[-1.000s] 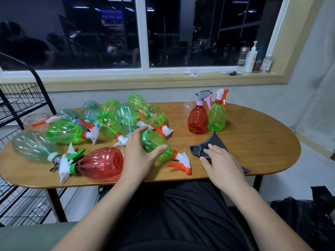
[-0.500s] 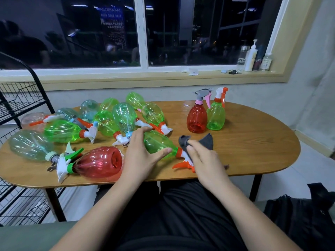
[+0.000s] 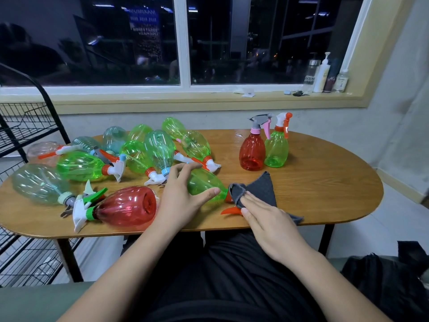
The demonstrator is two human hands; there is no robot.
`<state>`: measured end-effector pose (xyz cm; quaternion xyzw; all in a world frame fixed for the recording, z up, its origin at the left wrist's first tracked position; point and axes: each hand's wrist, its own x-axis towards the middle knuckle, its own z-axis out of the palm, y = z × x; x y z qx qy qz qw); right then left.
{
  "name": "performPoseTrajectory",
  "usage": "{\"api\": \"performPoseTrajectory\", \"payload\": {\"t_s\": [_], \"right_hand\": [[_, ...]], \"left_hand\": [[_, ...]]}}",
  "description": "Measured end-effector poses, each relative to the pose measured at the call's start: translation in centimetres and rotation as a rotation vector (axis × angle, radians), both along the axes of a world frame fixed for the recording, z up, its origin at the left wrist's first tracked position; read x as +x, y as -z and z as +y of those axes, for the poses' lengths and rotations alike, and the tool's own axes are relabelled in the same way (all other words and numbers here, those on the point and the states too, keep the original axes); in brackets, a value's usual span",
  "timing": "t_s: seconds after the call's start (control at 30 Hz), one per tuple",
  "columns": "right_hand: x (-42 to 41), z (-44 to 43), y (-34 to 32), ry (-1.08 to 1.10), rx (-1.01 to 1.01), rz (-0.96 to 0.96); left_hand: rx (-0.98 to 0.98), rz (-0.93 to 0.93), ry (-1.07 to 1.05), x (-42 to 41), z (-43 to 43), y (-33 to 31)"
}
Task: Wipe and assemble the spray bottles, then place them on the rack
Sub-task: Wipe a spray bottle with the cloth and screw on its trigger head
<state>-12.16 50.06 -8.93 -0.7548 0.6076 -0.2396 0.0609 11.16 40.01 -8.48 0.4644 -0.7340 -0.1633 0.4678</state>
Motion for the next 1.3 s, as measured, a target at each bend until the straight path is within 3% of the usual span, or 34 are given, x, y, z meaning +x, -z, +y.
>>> {"api": "performPoseTrajectory", "payload": {"t_s": [0.37,0.8,1.0,1.3], "right_hand": [[1.7,-1.7,-0.5,0.074,0.058,0.043],[2.4,1.4,2.5,-0.035,-0.139,0.156],[1.4,1.3,2.7,-0.049,-0.233,0.037],[-2.0,0.8,1.6,0.083,-0.202,-0.091]], "left_hand": [[-0.024,-0.006,-0.005,-0.1,0.0,0.1],[-0.035,-0.016,-0.021,-0.2,0.1,0.2],[-0.039,-0.027,-0.034,-0.1,0.2,0.1],[-0.014,-0.030,-0.053,-0.2,0.6,-0.2]]}}
